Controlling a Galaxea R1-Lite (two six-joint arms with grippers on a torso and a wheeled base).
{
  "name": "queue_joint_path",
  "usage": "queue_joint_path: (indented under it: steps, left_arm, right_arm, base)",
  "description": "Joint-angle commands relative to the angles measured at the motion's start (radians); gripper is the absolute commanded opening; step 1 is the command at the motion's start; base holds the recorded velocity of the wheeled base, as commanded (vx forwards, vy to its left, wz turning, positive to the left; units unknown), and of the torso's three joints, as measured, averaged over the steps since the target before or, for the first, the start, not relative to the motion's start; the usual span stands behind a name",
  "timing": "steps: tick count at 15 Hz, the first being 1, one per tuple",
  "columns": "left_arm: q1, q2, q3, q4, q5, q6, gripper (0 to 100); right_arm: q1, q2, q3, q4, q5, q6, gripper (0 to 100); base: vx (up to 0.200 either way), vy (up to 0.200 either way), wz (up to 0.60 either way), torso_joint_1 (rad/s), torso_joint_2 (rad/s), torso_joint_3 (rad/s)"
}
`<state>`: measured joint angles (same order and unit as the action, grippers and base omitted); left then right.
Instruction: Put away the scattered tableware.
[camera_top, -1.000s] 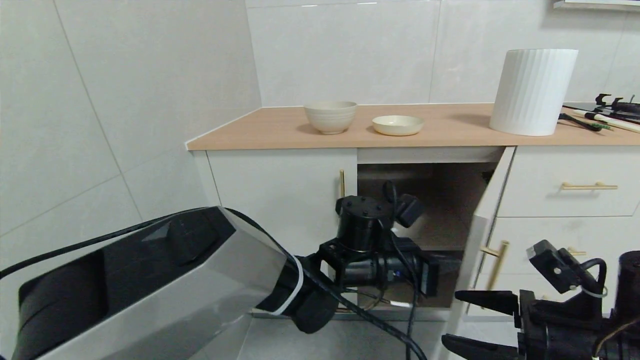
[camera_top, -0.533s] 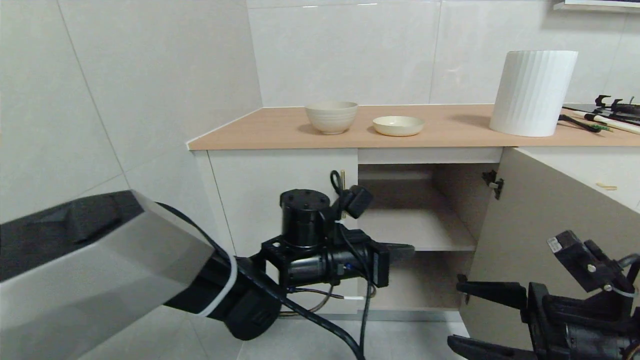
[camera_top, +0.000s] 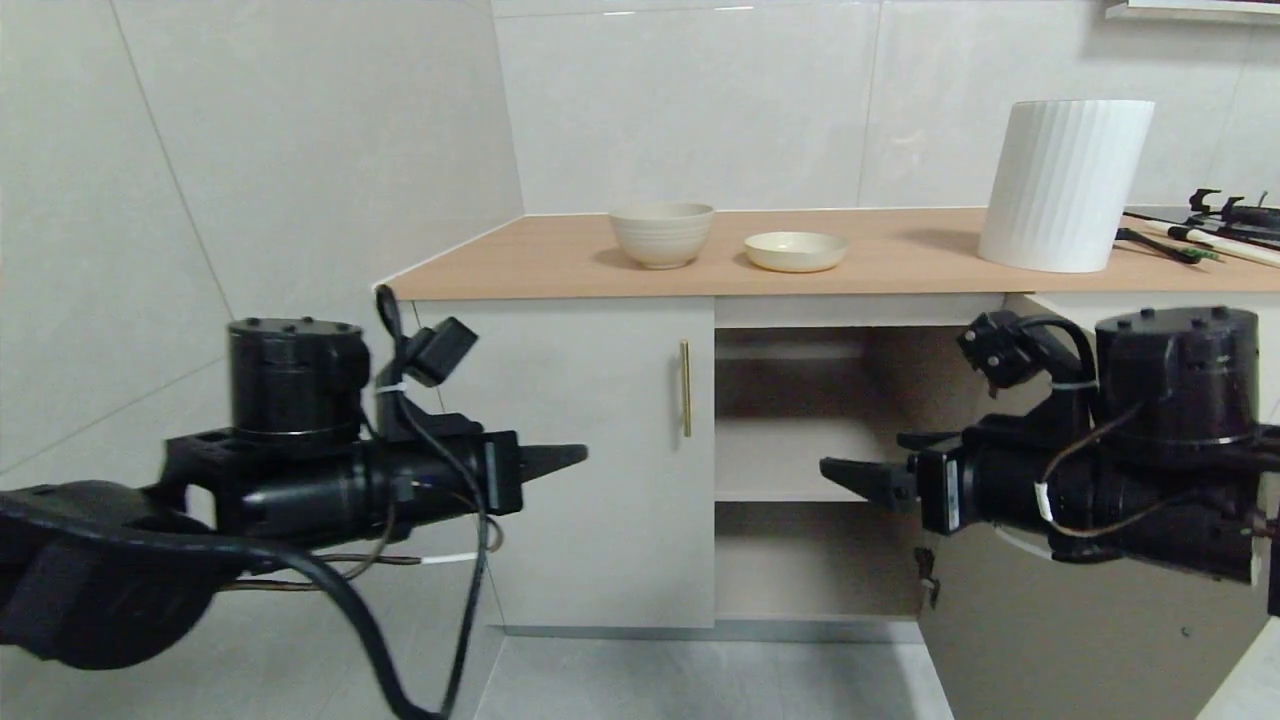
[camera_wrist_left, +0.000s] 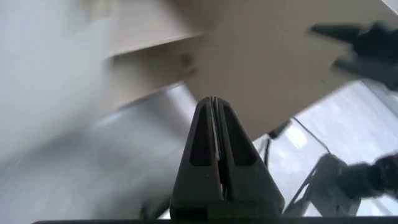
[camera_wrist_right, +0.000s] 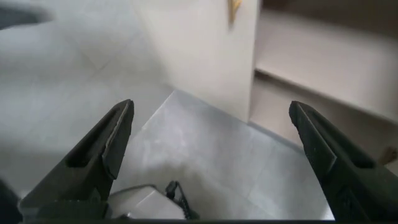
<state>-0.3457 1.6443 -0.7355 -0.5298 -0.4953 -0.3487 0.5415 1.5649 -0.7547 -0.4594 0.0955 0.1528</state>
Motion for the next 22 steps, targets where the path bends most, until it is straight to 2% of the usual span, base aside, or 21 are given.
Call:
queue_joint_path:
  steps: [1, 3, 5, 6, 9, 12, 18, 22]
  left_arm:
    - [0.162, -0.265, 0.013, 0.197, 0.004, 0.007, 0]
    - [0.211, -0.377, -0.002, 0.367, 0.006, 0.010, 0]
    - [0.212, -0.416, -0.048, 0.465, 0.004, 0.036, 0]
    - [0.212, -0.416, -0.105, 0.519, 0.006, 0.045, 100]
    - [0.212, -0.414, -0.108, 0.468, 0.000, 0.033, 100]
    - [0.212, -0.423, -0.104, 0.429, 0.006, 0.034, 100]
    - [0.206, -0.468, -0.099, 0.430, -0.003, 0.036, 100]
    - [0.206, -0.455, -0.099, 0.430, -0.006, 0.036, 100]
  right_arm:
    - [-0.003, 0.037, -0.249, 0.186, -0.034, 0.001, 100]
    - [-0.002, 0.046, -0.330, 0.301, -0.034, 0.014, 100]
    - [-0.005, 0.026, -0.361, 0.344, -0.036, 0.041, 100]
    - [-0.017, -0.017, -0.353, 0.349, -0.020, 0.116, 100]
    - [-0.031, -0.117, -0.249, 0.352, -0.017, 0.119, 100]
    - [-0.038, -0.123, -0.253, 0.387, -0.017, 0.119, 100]
    - [-0.034, -0.166, -0.253, 0.395, 0.003, 0.117, 100]
    - [-0.034, -0.171, -0.253, 0.395, 0.003, 0.120, 100]
  base:
    - [0.000, 0.000, 0.00, 0.000, 0.00, 0.000]
    - [0.000, 0.000, 0.00, 0.000, 0.00, 0.000]
    - [0.000, 0.000, 0.00, 0.000, 0.00, 0.000]
    - [0.000, 0.000, 0.00, 0.000, 0.00, 0.000]
    - [0.000, 0.000, 0.00, 0.000, 0.00, 0.000]
    - [0.000, 0.000, 0.00, 0.000, 0.00, 0.000]
    - [0.000, 0.000, 0.00, 0.000, 0.00, 0.000]
    - [0.200, 0.000, 0.00, 0.005, 0.00, 0.002]
